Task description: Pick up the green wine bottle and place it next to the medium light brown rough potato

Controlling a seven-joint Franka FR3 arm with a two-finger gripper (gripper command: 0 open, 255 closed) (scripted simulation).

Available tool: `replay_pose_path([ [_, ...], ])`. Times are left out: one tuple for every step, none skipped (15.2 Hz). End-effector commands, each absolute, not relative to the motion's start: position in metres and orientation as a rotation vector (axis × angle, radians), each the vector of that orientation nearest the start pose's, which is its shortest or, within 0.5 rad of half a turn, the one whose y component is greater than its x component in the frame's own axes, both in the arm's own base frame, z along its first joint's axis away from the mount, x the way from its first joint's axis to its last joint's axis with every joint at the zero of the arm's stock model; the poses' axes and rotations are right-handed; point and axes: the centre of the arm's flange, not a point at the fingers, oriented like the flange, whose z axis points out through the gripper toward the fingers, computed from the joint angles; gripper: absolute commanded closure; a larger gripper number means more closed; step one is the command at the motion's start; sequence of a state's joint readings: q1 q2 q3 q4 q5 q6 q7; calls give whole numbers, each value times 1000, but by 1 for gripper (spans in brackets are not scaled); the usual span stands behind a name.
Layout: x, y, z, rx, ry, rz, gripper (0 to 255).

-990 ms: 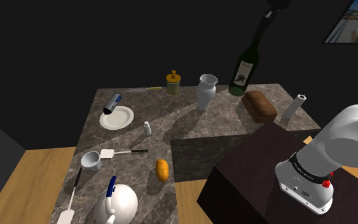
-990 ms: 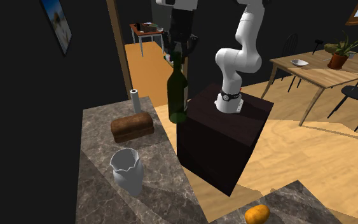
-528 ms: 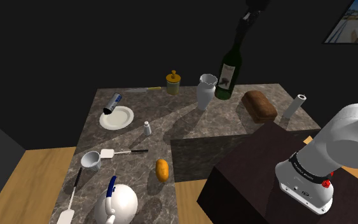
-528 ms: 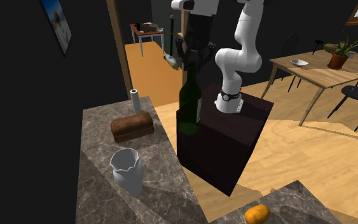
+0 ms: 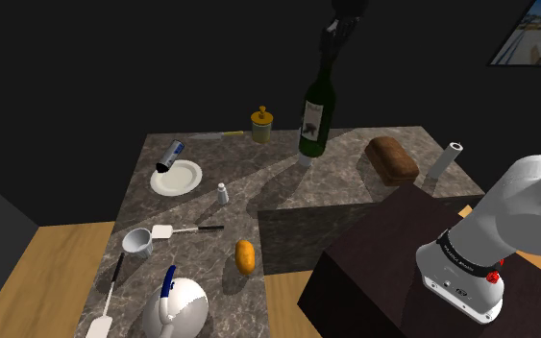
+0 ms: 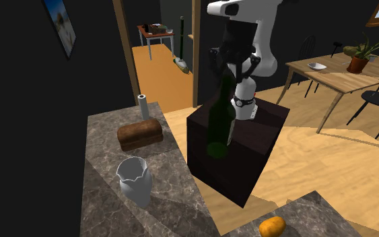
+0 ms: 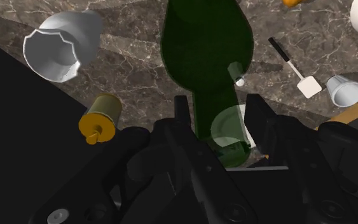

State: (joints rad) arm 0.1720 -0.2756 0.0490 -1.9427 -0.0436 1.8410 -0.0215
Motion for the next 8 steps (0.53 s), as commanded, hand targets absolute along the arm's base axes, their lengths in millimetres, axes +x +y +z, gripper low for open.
replay_pose_path([
  [483, 132, 616, -3143, -393, -284, 255],
  [487, 145, 616, -3143, -393, -284, 255],
  [491, 157, 616, -3143, -393, -284, 255],
  [495, 170, 616, -3143, -393, -284, 255],
  [498, 183, 616, -3143, -393, -284, 255],
  [502, 195, 616, -3143, -393, -284, 255],
  [506, 208, 616, -3143, -393, -284, 255],
  [509, 221, 616, -3143, -393, -284, 255],
])
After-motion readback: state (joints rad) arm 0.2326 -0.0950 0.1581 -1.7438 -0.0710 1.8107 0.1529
